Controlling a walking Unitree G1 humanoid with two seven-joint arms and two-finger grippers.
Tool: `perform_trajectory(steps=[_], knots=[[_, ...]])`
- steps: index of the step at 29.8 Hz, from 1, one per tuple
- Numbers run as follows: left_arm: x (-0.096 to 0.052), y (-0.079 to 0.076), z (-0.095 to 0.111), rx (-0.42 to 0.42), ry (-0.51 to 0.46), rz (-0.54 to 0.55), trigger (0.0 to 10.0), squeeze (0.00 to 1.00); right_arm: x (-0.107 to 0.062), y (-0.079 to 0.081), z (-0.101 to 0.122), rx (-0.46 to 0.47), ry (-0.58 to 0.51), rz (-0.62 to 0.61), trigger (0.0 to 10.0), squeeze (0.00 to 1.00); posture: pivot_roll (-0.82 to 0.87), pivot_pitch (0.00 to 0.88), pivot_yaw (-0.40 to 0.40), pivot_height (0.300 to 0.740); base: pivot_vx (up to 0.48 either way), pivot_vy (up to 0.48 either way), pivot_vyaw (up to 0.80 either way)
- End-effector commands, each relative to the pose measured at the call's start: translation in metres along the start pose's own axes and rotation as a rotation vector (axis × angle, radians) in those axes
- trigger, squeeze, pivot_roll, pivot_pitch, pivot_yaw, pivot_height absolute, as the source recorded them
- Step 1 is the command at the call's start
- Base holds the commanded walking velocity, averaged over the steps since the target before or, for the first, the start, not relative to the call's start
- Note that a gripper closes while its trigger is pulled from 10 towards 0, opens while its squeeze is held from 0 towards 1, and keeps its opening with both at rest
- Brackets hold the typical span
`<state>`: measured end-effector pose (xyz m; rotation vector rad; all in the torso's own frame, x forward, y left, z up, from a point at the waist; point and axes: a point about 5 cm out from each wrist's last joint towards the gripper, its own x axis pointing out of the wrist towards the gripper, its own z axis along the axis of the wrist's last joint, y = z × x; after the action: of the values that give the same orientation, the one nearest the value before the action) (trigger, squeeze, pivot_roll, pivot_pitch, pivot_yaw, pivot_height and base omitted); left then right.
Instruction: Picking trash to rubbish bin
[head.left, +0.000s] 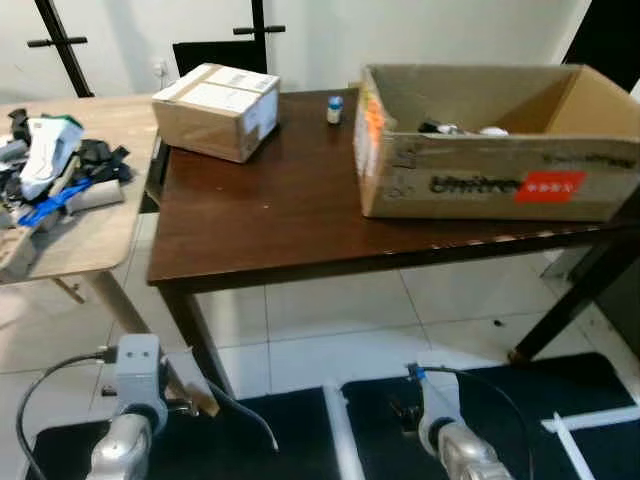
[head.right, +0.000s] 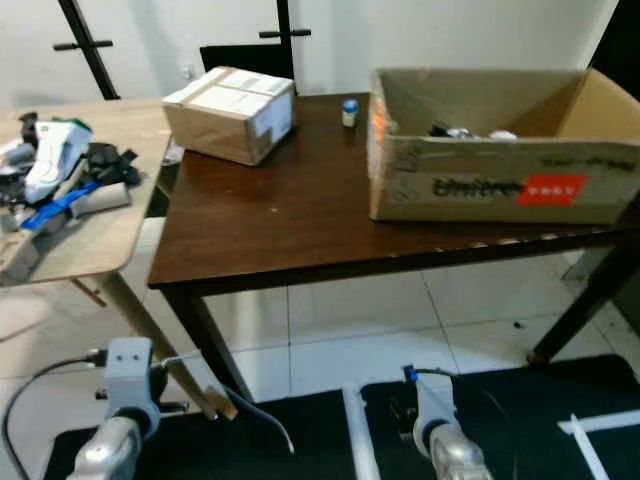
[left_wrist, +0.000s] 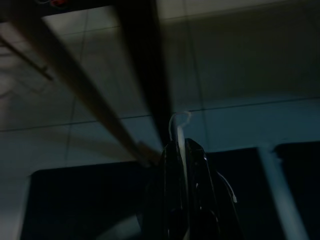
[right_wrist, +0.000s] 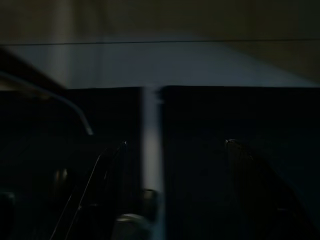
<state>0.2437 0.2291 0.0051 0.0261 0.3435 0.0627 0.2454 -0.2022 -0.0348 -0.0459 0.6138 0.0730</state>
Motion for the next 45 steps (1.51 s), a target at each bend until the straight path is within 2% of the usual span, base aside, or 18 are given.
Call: perform_trajectory(steps=[1, 22, 24, 45], knots=[[-0.0015, 0.0043, -0.004, 0.013, 0.023, 0.016, 10.0, 0.0, 0.0005, 0.0039, -0.0009, 0.005, 0.002, 0.009, 10.0, 0.0, 0.01, 0.116, 0.0, 0.74, 0.0, -0.48, 0.0], [0.0013, 0.0034, -0.0021, 0.013, 0.021, 0.019, 10.0, 0.0, 0.0013, 0.0044, 0.0014, -0.006, -0.005, 0.015, 10.0, 0.0, 0.01, 0.104, 0.002, 0.74, 0.0, -0.48, 0.0], [0.0013, 0.0039, -0.0025, -0.006, 0.022, 0.026, 10.0, 0.0, 0.0014, 0.0045, 0.0017, -0.007, -0.006, 0.016, 10.0, 0.0, 0.0, 0.102, 0.002, 0.74, 0.0, 0.0, 0.0], [0.0019, 0.0042, -0.0007, -0.009, 0.011, 0.02, 10.0, 0.0, 0.0021, 0.0047, 0.0041, -0.011, -0.016, 0.022, 10.0, 0.0, 0.01, 0.093, 0.004, 0.74, 0.0, 0.0, 0.0]])
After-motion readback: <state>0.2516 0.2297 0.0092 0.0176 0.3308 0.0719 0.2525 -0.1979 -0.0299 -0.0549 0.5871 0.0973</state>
